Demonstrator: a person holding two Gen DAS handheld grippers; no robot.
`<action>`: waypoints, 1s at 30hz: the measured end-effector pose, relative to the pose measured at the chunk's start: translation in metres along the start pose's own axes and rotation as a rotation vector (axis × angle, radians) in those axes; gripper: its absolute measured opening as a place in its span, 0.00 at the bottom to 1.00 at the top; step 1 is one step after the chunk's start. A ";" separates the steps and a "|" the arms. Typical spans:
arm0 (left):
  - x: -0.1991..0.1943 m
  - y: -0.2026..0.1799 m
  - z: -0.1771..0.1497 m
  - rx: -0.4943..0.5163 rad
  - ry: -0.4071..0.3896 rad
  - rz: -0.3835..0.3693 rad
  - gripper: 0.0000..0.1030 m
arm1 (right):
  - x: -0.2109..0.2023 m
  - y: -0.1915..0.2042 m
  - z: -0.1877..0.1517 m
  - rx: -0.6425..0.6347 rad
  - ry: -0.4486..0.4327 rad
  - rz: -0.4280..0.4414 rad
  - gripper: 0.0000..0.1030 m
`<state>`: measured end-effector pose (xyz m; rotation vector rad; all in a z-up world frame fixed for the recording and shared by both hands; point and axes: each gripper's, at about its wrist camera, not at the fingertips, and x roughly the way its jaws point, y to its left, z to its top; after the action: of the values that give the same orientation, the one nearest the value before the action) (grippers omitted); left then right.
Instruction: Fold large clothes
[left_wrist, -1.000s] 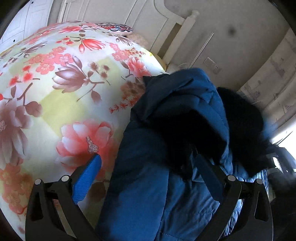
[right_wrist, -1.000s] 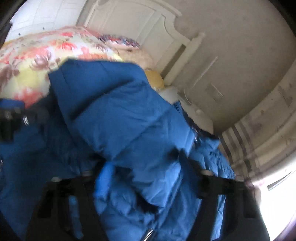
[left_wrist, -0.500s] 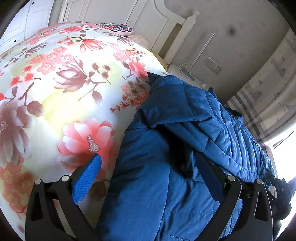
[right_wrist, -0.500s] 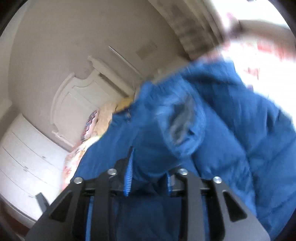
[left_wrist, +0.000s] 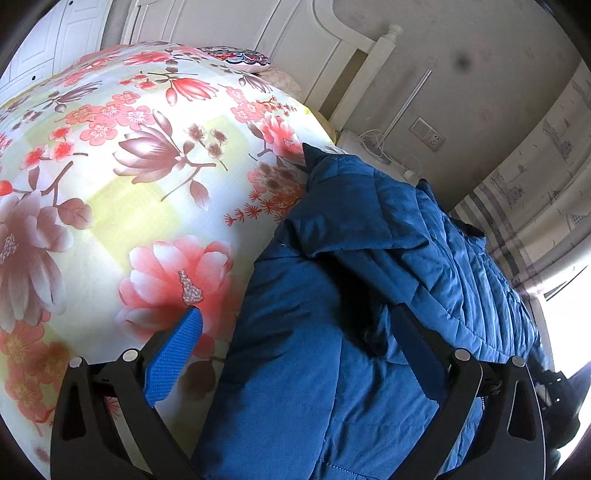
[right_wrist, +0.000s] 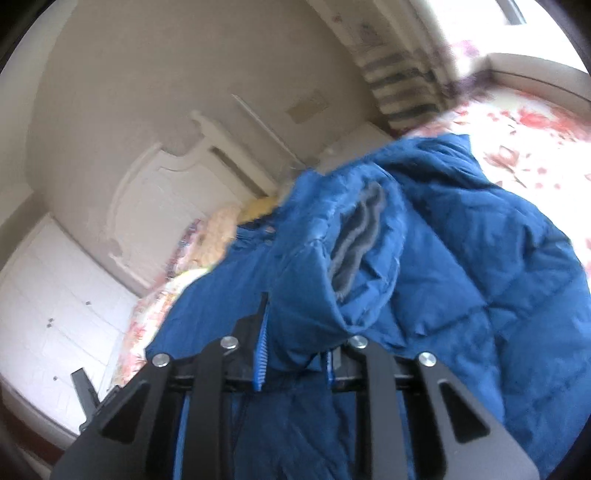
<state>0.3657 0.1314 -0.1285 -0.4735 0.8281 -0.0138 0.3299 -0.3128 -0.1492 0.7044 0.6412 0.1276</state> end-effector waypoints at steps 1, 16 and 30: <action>0.000 0.000 0.000 -0.001 0.000 -0.001 0.95 | 0.003 -0.006 -0.001 0.011 0.013 -0.026 0.28; -0.046 -0.005 0.003 0.017 -0.231 0.027 0.95 | 0.020 0.077 -0.010 -0.600 -0.017 -0.397 0.47; 0.061 -0.119 0.014 0.353 0.110 0.104 0.95 | 0.036 0.052 -0.008 -0.537 0.030 -0.370 0.47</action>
<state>0.4376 0.0184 -0.1141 -0.0969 0.9352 -0.0897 0.3596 -0.2574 -0.1392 0.0611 0.7166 -0.0336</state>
